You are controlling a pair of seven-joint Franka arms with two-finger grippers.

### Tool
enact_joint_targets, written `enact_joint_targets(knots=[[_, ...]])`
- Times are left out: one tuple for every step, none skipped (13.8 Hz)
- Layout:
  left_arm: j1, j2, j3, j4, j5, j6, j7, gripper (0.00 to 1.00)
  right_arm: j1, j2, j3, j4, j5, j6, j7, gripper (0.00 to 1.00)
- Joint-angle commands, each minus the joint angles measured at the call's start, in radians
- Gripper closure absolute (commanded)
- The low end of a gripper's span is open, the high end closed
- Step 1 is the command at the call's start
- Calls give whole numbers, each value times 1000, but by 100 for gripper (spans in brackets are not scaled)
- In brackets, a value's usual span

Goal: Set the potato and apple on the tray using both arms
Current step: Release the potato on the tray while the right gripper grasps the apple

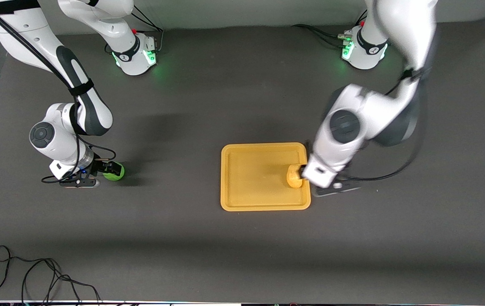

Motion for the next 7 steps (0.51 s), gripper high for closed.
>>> enact_joint_targets(knots=[[114,-104,-3,-47,-18,-77,153,0,5,36,-2,11,17,22,-4,0],[163,-138,-3,-73,-18,-94,240,0,5,41,-1,11,17,22,-4,0],[219,-174,-3,-103,-18,-96,323,0,5,50,-1,13,17,19,-2,0],[266,-204,-3,-119,-18,-102,374,0,5,55,1,13,17,16,-2,0],[286,-231,-2,-139,-12,-102,400,0,5,58,1,13,17,13,-2,10],[291,-259,1,-160,-3,-99,402,0,5,55,1,13,17,7,-5,35],[311,-282,1,-173,-1,-97,408,0,5,49,1,16,17,-5,-7,54]])
